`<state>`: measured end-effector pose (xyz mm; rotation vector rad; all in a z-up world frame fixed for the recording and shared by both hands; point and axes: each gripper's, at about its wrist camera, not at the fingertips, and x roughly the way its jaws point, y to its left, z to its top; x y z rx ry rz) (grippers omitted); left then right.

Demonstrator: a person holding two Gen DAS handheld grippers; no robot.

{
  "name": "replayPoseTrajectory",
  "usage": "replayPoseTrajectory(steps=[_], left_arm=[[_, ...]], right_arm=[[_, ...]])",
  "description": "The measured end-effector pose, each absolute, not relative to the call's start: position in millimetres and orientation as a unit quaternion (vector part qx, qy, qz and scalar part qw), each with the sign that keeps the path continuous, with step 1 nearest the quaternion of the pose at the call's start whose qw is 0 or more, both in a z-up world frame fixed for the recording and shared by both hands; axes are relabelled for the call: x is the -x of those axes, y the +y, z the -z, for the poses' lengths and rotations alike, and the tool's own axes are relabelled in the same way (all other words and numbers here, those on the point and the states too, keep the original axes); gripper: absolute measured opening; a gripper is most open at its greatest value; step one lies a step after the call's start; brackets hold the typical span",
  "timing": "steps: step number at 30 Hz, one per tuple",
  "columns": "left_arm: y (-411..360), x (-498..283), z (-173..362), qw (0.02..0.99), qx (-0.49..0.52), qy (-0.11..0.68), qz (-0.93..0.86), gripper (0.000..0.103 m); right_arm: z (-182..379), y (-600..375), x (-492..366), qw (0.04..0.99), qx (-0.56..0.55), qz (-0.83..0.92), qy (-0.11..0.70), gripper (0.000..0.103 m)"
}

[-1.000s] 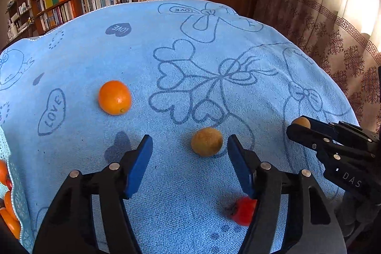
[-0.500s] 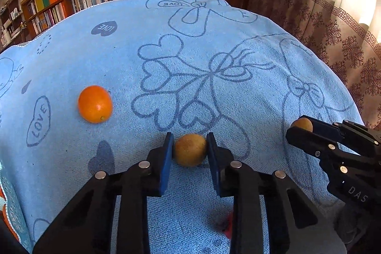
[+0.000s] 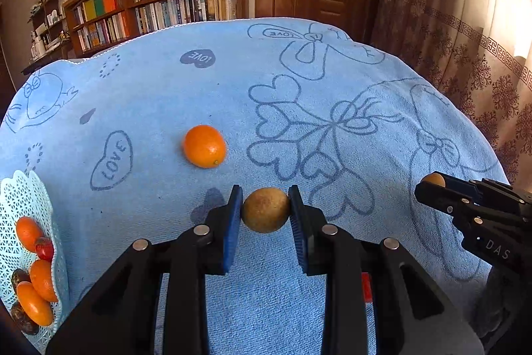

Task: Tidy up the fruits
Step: 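Carry the tan fruit into the basket and open the left tool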

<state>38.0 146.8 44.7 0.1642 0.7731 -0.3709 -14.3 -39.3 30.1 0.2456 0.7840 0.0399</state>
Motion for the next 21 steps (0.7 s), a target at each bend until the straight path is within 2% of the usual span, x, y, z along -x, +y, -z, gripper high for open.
replayPoseTrajectory(steps=[21], left_arm=[[250.3,-6.9,-87.3,0.943,-0.024,0.32,0.091,0.029]], right_arm=[[-48.1,-12.4,28.8,0.923,-0.116,-0.051,0.364,0.029]])
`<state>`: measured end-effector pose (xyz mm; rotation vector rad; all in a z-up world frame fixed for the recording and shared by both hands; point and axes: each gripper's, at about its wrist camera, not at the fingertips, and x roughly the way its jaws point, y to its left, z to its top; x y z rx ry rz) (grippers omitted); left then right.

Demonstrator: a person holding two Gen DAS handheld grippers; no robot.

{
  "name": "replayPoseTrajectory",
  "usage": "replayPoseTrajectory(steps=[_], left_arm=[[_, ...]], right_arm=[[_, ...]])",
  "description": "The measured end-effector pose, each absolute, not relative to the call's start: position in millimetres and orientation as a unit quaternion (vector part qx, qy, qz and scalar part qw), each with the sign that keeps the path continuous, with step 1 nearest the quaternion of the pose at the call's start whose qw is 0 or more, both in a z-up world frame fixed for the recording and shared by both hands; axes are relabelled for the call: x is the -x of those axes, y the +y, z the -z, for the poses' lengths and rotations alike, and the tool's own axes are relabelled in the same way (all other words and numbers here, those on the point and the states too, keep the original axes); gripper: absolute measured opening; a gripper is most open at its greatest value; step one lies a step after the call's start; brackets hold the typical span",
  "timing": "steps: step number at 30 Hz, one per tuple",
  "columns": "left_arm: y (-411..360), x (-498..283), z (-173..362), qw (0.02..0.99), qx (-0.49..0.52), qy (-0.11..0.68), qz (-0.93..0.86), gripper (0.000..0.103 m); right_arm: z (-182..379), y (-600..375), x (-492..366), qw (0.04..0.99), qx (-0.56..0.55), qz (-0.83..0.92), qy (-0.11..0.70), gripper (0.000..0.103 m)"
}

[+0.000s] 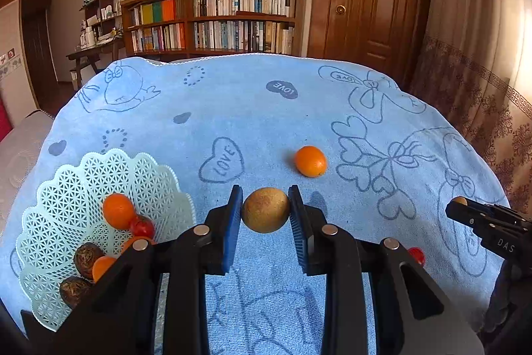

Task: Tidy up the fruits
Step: 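Carry the tan fruit into the basket and open the left tool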

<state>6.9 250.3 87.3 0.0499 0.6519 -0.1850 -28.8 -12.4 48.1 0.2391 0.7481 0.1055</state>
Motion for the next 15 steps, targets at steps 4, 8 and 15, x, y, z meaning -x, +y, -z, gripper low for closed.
replayPoseTrajectory(steps=[4,8,15], left_arm=[[274.5,-1.7,-91.9,0.946,-0.016,0.314,0.072,0.029],[299.5,8.5,-95.0,0.949,-0.01,0.31,0.053,0.029],[337.5,28.8,-95.0,0.95,-0.003,0.312,0.026,0.029]], right_arm=[[-51.7,-3.8,31.1,0.923,-0.115,-0.06,0.362,0.029],[-55.1,3.1,34.1,0.924,-0.115,-0.067,0.359,0.029],[-59.0,14.9,36.8,0.924,-0.114,-0.078,0.356,0.029]])
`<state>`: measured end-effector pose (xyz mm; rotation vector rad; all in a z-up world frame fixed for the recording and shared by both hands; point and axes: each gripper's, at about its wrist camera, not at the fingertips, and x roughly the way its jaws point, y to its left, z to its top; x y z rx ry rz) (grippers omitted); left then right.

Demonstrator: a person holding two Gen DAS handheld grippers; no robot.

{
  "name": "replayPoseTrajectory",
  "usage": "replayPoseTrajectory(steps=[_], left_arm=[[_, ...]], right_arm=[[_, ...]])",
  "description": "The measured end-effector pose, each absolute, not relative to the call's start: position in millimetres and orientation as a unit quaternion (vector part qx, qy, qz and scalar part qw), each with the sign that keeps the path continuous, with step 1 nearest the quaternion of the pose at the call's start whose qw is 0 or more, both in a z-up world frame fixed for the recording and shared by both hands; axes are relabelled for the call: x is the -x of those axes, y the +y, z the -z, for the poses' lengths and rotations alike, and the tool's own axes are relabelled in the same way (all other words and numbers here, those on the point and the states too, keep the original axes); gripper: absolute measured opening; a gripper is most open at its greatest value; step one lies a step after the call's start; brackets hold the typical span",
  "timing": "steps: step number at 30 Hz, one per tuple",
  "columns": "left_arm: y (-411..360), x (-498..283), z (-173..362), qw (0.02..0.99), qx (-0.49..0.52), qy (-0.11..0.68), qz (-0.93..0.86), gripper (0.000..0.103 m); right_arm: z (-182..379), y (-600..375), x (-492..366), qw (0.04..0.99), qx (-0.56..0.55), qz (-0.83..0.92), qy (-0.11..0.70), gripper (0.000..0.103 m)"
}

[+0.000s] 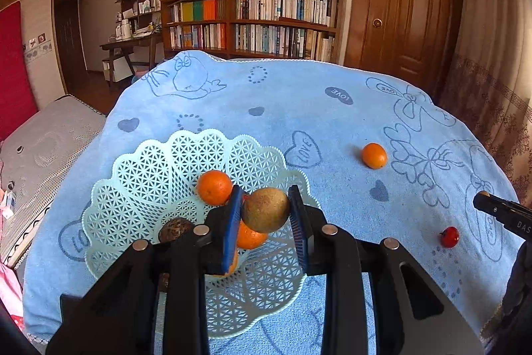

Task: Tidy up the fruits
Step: 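Carry the tan fruit into the basket and open the left tool, then lower the right tool's tan fruit into the basket and open it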

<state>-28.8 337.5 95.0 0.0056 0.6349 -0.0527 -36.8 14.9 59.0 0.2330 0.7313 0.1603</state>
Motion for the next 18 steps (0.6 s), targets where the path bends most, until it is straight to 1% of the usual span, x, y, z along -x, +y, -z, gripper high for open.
replayPoseTrajectory(steps=[9,10,11,13,18], left_arm=[[357.3,40.7,-90.4,0.949,0.002,0.315,0.015,0.029],[359.3,41.3,-90.1,0.949,0.005,0.316,0.016,0.033],[361.7,41.6,-89.8,0.948,0.01,0.317,0.016,0.04],[368.7,43.1,-91.7,0.95,0.018,0.313,0.008,0.047],[391.8,50.0,-106.4,0.956,0.041,0.289,-0.017,0.047]], right_arm=[[-60.3,34.3,39.3,0.922,-0.111,-0.096,0.359,0.029],[-60.5,36.2,39.3,0.922,-0.11,-0.097,0.359,0.029],[-60.4,38.5,39.2,0.921,-0.109,-0.099,0.36,0.029],[-60.3,42.2,38.6,0.921,-0.106,-0.102,0.361,0.029],[-64.1,54.6,35.8,0.92,-0.096,-0.113,0.362,0.029]])
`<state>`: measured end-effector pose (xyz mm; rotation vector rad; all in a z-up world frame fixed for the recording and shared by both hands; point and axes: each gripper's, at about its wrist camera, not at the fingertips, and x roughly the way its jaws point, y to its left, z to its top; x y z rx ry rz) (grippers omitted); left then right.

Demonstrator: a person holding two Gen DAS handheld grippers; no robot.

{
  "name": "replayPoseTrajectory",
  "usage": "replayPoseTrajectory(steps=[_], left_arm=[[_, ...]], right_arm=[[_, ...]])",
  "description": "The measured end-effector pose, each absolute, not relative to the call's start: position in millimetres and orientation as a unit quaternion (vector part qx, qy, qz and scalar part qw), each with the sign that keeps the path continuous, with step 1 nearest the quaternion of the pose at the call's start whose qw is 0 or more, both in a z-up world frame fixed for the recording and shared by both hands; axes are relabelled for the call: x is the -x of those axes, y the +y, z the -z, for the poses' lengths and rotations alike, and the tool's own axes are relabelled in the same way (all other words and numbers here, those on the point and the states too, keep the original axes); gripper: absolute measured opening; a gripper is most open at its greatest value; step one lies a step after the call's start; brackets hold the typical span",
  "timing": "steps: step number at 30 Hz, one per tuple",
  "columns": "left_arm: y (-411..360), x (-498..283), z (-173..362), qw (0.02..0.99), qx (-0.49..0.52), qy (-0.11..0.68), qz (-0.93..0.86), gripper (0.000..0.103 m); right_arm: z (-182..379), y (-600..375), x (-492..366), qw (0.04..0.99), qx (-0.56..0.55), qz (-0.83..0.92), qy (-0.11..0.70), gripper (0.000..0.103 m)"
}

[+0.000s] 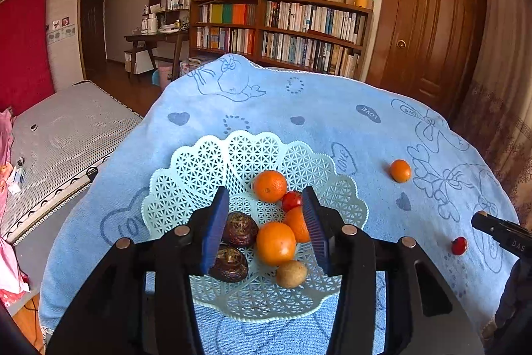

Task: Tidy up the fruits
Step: 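Lower the right tool's tan fruit into the basket and open it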

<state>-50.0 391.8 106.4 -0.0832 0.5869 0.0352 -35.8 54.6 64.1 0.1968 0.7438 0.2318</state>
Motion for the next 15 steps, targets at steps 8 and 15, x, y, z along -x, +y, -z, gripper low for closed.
replayPoseTrajectory(steps=[8,15], left_arm=[[407.3,58.1,-115.1,0.96,0.051,0.275,-0.03,0.053],[415.9,65.2,-118.4,0.962,0.049,0.267,-0.031,0.077]], right_arm=[[-80.3,95.3,27.9,0.918,-0.073,-0.156,0.357,0.029],[-94.9,147.3,19.6,0.909,-0.053,-0.213,0.355,0.029]])
